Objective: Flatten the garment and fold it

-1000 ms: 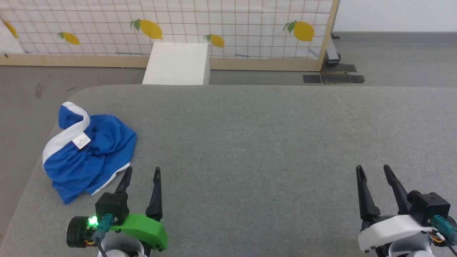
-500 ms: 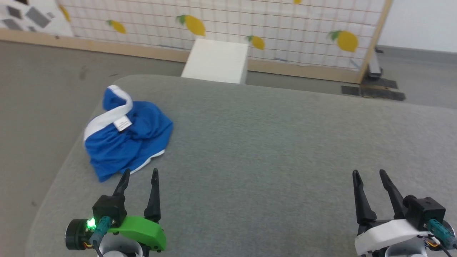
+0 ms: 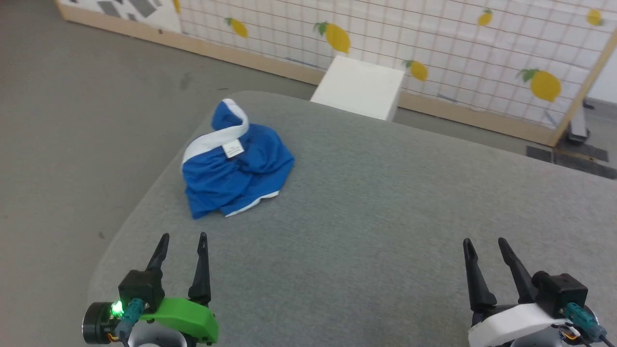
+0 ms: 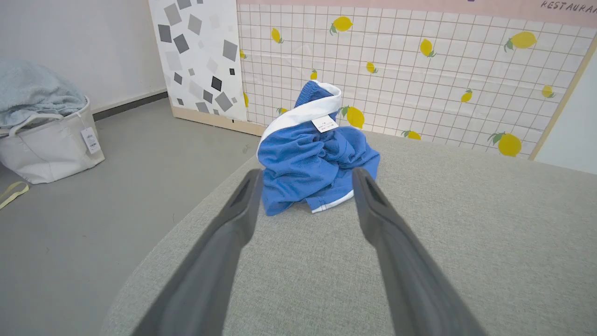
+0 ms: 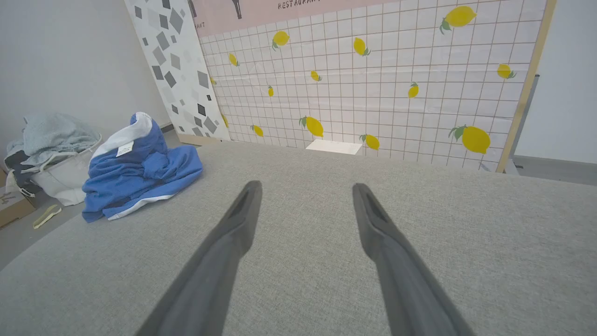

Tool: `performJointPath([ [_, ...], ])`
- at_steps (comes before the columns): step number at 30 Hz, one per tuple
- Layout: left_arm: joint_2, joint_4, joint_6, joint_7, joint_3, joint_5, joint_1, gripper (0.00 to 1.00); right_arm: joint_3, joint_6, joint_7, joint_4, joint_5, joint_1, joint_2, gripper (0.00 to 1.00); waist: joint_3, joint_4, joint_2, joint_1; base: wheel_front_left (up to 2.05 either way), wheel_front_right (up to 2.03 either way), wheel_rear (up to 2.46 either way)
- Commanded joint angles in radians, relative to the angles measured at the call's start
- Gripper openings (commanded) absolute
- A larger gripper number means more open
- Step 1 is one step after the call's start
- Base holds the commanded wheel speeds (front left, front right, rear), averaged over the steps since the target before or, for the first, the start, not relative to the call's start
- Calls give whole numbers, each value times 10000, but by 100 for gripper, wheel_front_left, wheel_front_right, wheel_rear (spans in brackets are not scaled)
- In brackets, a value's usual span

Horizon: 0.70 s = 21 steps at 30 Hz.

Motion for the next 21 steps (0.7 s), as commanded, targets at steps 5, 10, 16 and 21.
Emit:
performJointPath([
  [5,38,106,-94,-195,47,-88,128,100,88,-14,-217,185,189,118,21,100,-89,647,0,0,0,0,0],
  [10,33,166,-128,-295,64,-124,154,100,123,-15,-318,289,273,141,22,100,-95,864,0,0,0,0,0],
  [16,25,158,-133,-299,93,-122,114,100,155,-15,-322,314,243,98,22,100,-55,816,0,0,0,0,0],
  [21,42,254,-154,-299,155,-150,0,100,208,-15,-322,327,231,25,22,100,-13,710,0,0,0,0,0],
])
